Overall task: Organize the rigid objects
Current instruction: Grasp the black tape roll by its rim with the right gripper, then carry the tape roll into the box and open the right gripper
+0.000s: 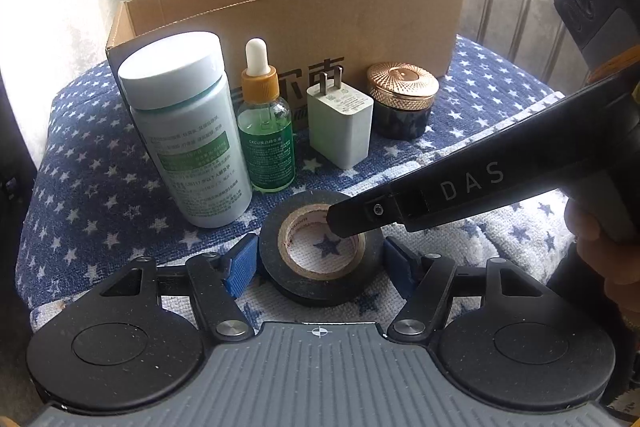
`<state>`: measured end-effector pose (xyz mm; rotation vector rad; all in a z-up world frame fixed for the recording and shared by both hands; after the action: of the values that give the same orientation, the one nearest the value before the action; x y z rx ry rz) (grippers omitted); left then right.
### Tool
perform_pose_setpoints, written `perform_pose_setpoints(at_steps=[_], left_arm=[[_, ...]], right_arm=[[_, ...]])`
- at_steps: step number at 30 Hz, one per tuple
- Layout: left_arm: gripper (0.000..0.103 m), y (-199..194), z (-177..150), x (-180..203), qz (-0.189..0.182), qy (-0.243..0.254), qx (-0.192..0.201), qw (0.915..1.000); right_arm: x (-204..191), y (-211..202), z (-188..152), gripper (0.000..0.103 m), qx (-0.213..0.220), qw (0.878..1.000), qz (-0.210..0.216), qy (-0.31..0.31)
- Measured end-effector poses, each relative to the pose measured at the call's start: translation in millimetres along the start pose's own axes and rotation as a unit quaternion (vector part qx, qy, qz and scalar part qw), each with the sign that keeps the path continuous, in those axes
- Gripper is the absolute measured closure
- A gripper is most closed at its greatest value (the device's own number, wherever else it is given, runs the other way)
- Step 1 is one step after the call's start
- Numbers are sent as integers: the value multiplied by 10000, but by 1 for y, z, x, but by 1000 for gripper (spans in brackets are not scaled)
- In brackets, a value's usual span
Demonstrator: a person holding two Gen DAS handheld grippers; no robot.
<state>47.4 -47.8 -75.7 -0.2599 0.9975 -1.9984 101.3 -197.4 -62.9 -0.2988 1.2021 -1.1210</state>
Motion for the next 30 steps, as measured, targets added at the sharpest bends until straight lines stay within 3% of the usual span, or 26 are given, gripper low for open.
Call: perform_pose_setpoints(at_steps=[11, 18, 26, 30], left_arm=[[36, -19, -4, 5, 58, 45, 159, 9998], [36, -45, 2, 11, 340, 262, 480, 9979], [36, -73, 60, 7, 896, 624, 1134, 9875], [36, -74, 91, -7, 927, 680, 1264, 9853]], right_arm=[[-2, -14, -3, 82, 170, 9998, 23, -53], [-21, -36, -3, 82, 486, 9983, 73, -306], [-62, -84, 32, 82, 1237, 9870, 270, -992], [-74, -97, 65, 82, 1422, 9818, 335, -1216]])
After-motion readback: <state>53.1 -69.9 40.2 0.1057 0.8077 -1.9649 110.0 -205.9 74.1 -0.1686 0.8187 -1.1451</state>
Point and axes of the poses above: each gripper's, at about its wrist camera, not at the fingertips, and y roughly the way its jaws point, x to its right, z to its top, the point moved 2 cm from there along y, roughly the way its jaws point, and after that the axes turned 14 degrees about y, right-handed, at the moved point
